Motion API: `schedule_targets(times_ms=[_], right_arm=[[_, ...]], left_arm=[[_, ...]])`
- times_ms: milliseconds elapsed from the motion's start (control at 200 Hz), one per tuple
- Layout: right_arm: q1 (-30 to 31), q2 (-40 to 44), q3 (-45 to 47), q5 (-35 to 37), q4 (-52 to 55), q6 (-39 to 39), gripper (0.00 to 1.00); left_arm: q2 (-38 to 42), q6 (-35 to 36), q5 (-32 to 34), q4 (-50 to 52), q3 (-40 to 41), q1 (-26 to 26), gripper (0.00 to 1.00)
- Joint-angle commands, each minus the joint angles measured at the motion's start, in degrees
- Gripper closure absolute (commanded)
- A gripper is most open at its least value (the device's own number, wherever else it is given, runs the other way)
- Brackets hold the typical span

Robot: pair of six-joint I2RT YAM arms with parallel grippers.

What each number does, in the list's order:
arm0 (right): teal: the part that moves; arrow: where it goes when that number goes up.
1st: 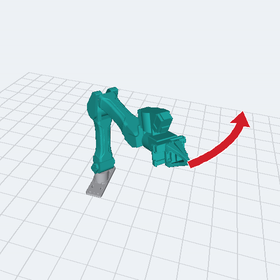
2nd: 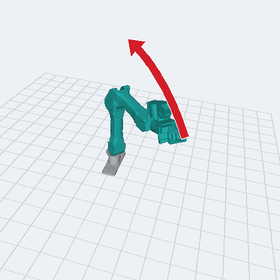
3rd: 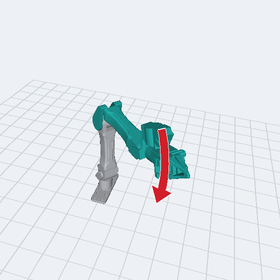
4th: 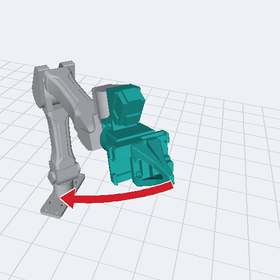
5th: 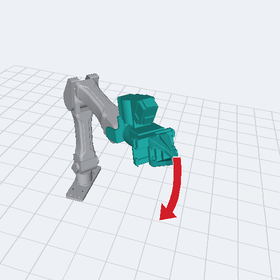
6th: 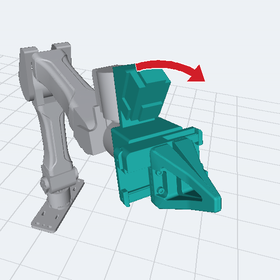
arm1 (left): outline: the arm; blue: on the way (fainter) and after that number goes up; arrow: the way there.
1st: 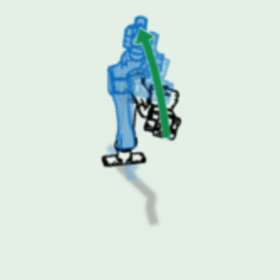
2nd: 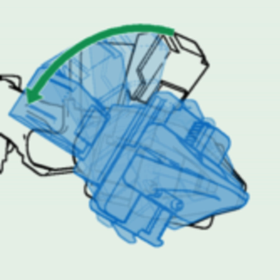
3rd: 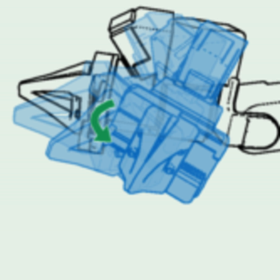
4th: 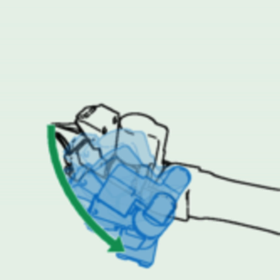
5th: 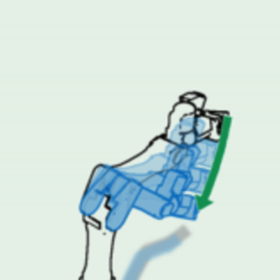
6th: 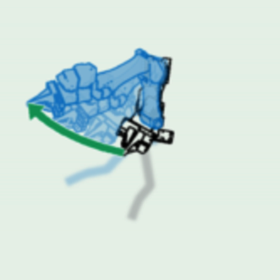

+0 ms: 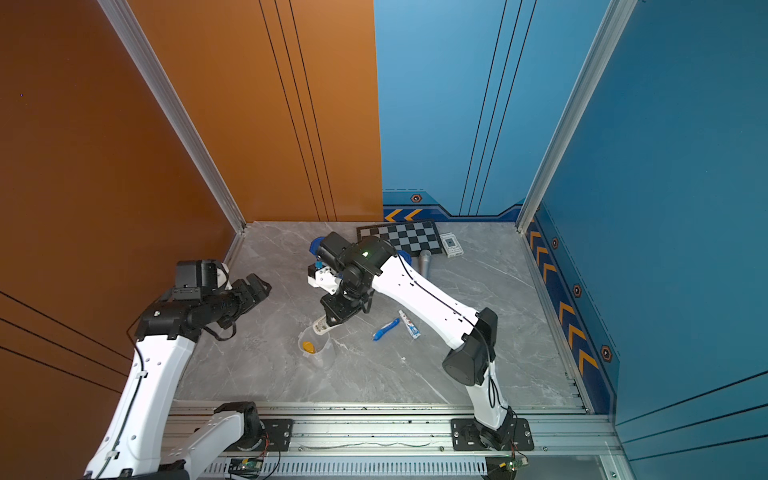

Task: Pack away toiletry kits
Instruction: Place the toiletry item into the container.

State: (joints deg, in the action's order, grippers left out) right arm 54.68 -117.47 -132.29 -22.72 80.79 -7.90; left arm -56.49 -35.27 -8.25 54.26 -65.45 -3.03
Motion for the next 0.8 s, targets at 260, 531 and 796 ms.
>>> schedule_targets(times_ms=[260,531,796], right_arm=[[3.01,-8.90,-10.61,6.46,10.25,0.61,1.00],[3.97,-11.82,-11.81,9.62,9.42,-0.11,0.96],[4.57,-14.95,-13.35,10.90,6.95,-1.52,0.81]], left_arm=[[-1.02,5.91,2.79,7.44,-2.85,0.99,0.01],[-3.12,6.53,4.27,7.37,-3.10,4.09,0.02],[-3.82,6.62,5.97,7.44,-2.32,5.73,0.01]])
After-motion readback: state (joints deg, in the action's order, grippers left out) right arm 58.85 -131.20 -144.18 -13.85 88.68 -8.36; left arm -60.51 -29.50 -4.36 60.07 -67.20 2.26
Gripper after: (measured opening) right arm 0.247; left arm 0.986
